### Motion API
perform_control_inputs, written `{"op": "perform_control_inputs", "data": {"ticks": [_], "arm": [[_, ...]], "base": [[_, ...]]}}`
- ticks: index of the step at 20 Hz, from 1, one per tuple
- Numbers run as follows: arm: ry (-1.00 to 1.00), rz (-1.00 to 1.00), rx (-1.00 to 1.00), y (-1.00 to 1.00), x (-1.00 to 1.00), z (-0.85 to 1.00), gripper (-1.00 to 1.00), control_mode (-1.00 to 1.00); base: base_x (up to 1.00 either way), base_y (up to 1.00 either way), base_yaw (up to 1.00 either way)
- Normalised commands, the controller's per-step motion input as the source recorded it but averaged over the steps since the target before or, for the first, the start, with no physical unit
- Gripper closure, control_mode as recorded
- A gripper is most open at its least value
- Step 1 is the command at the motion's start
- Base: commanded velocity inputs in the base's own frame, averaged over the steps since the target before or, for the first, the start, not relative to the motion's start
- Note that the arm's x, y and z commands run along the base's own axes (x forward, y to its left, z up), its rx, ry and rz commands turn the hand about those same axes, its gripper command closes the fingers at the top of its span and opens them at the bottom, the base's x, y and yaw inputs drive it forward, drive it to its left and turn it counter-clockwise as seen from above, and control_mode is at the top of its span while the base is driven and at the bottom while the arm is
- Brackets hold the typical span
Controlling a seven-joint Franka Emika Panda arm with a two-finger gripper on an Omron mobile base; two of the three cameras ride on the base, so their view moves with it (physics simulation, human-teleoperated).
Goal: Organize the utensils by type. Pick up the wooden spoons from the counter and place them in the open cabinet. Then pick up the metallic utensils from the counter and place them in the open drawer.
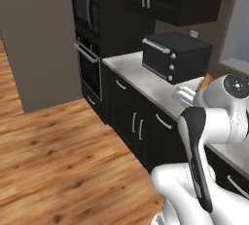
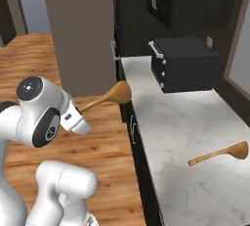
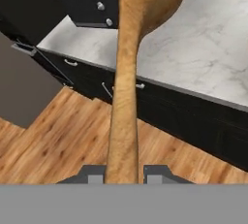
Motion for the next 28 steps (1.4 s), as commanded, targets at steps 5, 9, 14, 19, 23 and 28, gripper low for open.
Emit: {"op": "perform_control_inputs", "data": {"ticks": [5, 9, 14, 19, 23, 28], "arm": [[0.0, 0.0, 0.0, 0.0, 0.0, 0.0, 1.0, 1.0], [0.0, 0.0, 0.0, 0.0, 0.0, 0.0, 1.0, 1.0], [0.0, 0.0, 0.0, 0.0, 0.0, 0.0, 1.0, 1.0], [0.0, 0.0, 0.0, 0.0, 0.0, 0.0, 1.0, 1.0], [0.0, 0.0, 0.0, 0.0, 0.0, 0.0, 1.0, 1.0], [0.0, 0.0, 0.0, 0.0, 0.0, 0.0, 1.0, 1.0]], "base": [[0.14, 0.13, 0.54], [0.15, 0.09, 0.53], [0.28, 0.06, 0.52], [0.35, 0.03, 0.49], [0.34, 0.04, 0.46], [0.37, 0.07, 0.42]]}}
